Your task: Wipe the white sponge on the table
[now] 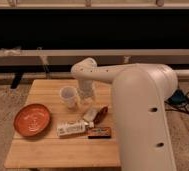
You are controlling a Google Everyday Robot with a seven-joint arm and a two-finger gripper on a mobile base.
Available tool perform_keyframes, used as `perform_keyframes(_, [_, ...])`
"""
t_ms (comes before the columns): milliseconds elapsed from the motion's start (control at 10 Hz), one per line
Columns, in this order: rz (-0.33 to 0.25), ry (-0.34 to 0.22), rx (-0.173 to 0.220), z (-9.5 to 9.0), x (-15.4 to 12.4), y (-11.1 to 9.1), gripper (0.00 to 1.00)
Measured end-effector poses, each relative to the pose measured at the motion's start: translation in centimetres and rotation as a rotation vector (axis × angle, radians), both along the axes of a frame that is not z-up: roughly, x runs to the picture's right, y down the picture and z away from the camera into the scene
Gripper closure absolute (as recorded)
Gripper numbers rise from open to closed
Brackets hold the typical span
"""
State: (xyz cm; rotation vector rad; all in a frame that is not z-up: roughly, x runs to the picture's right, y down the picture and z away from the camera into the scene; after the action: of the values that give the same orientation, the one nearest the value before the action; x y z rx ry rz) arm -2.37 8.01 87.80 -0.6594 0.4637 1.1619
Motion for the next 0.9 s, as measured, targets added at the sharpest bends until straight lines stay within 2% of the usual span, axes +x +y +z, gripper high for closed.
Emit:
perform_keyframes(200, [0.019,0.032,0.006,2.4,1.9,-0.3,0.35])
perform_keyframes(400, [0.047,0.048,-0.006,3.9,3.2,0.4,0.35])
perform_keyframes(900, [0.074,0.024,-0.036,3.5,2.2,1.7,0.35])
